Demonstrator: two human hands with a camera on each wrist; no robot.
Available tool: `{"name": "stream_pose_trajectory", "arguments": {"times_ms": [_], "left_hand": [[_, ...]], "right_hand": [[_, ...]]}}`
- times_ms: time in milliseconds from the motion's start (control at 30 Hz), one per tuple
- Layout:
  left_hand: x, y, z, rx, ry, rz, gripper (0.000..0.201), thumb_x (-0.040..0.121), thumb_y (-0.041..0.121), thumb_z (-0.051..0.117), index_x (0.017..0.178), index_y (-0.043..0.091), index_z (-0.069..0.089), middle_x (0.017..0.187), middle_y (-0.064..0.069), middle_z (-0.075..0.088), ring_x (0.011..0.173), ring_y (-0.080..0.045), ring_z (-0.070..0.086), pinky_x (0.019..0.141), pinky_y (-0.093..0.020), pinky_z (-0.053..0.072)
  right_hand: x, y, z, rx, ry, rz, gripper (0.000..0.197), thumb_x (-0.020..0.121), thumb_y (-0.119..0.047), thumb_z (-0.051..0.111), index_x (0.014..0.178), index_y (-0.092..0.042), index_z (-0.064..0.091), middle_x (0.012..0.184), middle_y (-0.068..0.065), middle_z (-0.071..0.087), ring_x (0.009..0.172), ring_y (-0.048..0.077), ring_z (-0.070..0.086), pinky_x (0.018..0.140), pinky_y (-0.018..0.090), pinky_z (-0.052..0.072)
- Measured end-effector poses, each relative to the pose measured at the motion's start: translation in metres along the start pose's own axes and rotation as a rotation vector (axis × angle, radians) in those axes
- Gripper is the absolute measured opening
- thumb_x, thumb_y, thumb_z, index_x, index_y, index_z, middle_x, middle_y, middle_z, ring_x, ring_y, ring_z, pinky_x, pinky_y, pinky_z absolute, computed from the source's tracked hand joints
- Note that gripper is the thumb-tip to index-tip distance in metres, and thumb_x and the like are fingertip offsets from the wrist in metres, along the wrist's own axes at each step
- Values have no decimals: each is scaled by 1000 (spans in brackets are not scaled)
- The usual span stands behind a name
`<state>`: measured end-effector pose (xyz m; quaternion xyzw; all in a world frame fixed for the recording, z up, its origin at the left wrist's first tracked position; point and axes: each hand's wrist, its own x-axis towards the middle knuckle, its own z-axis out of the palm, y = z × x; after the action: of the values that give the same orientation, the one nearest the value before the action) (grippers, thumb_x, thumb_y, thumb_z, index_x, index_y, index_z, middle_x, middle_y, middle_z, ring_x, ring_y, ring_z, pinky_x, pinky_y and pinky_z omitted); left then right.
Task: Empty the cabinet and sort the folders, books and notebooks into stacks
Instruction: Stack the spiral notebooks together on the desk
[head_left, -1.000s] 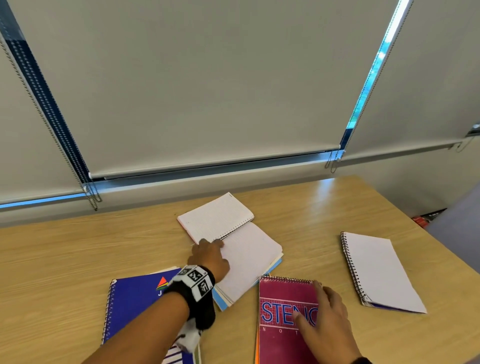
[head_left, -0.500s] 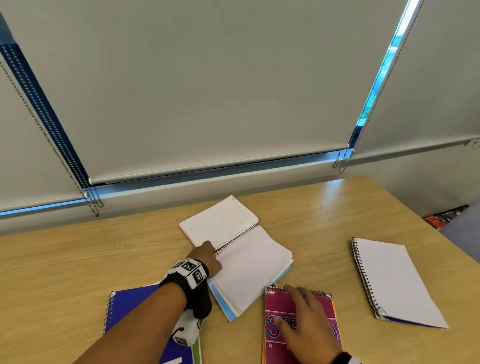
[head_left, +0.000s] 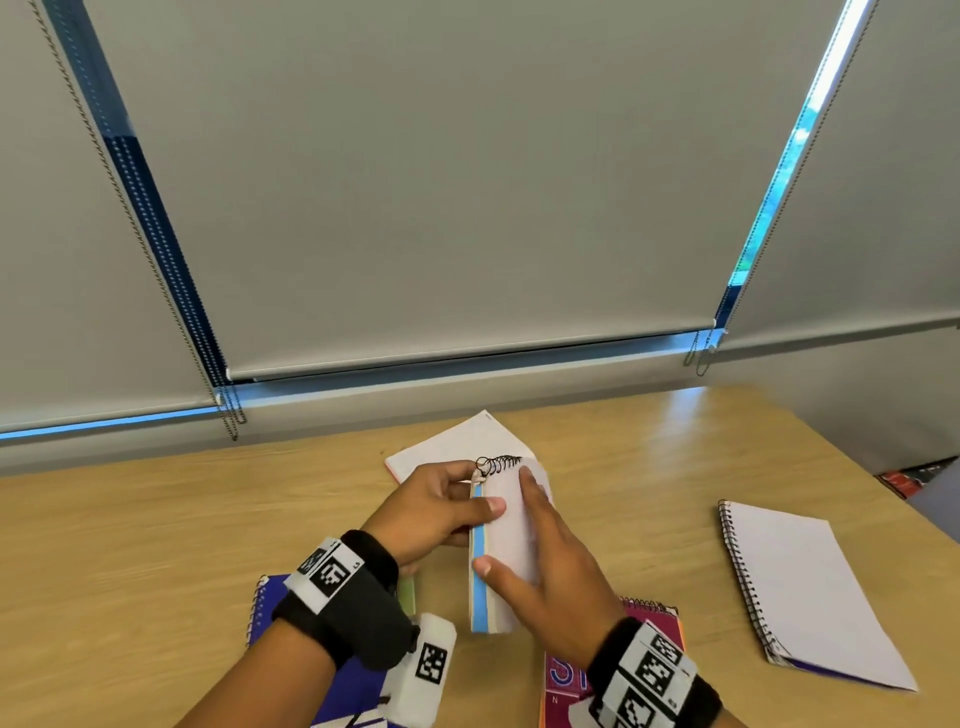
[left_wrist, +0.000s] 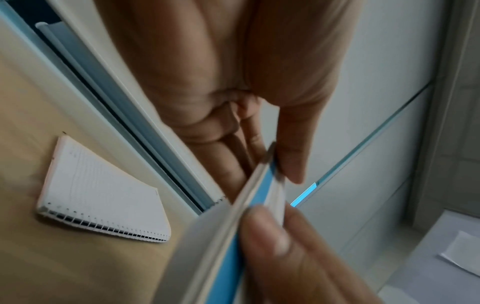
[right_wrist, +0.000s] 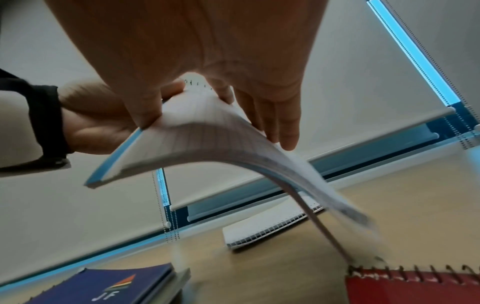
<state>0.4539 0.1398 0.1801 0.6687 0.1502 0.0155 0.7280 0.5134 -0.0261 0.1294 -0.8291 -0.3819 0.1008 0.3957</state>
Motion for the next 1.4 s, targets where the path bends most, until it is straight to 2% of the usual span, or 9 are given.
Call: {"name": "stream_pose_trajectory", "arguments": {"times_ms": [300,467,633,767,867,933,1033,1167,1400], "left_hand": [[-30,0,4,108,-154,54,40,86,-16,56,119,6,63,108,-18,71,91,-18,71,73,-23,57],[-30,12,7,409,-12,173,42,83,-7,55,118,15,64,90,-2,74,83,-13,69,84,-36,57],[-38,39,9,1066,100,433,49,78,14,41,121,28,61,114,2,69,105,-21,61,88,-31,49],[-45,56,0,1300,112,532,34,81,12,39,106,26,57,99,9,61,103,-22,55,85,-32,37],[-48,57,3,1221,154,619,21,79,15,32,85,30,45,80,15,45,88,-18,50,79,-29,28],[-52,54,9,1095,203,709,18,79,14,32,80,30,40,73,16,43,77,-14,45,75,-27,30],[-57,45,14,911,313,724,17,81,12,35,75,26,43,66,15,47,68,-10,42,65,-22,33],[-58,38,-3,712,502,638,22,85,5,39,74,19,52,59,8,52,53,-7,44,53,-29,36],[-75,32,-55,422,798,432,28,86,-5,41,72,17,49,63,-2,52,58,-15,44,58,-29,37]], "right_hand": [[-15,-26,-19,65,-136,23,87,78,-46,56,147,-50,3,115,-15,62,96,2,62,84,22,52],[-12,-36,-47,0,-194,-18,82,77,-27,53,148,-45,15,116,-21,64,97,-5,63,83,18,52],[-6,-40,-73,-520,-6,-107,57,89,-16,46,139,-40,35,96,4,72,80,25,66,62,31,43],[1,-43,-97,-856,159,-110,37,84,-10,53,110,-34,63,96,-5,72,91,22,66,80,34,42],[7,-46,-100,-878,394,-142,22,76,-15,69,91,-31,68,105,-4,67,106,26,60,107,58,26],[7,-56,-89,-796,426,-132,30,78,-34,70,108,-33,62,131,2,54,126,26,47,112,59,21],[-1,-77,-68,-275,221,-49,61,87,-48,60,141,-30,38,147,-2,40,134,15,40,111,39,35],[-25,-108,-58,509,-278,136,36,99,-44,37,117,-25,61,103,-9,74,91,2,69,81,21,55],[-40,-76,-56,71,-342,-93,17,87,-18,63,104,-20,65,98,-2,74,84,14,71,82,41,56]]}}
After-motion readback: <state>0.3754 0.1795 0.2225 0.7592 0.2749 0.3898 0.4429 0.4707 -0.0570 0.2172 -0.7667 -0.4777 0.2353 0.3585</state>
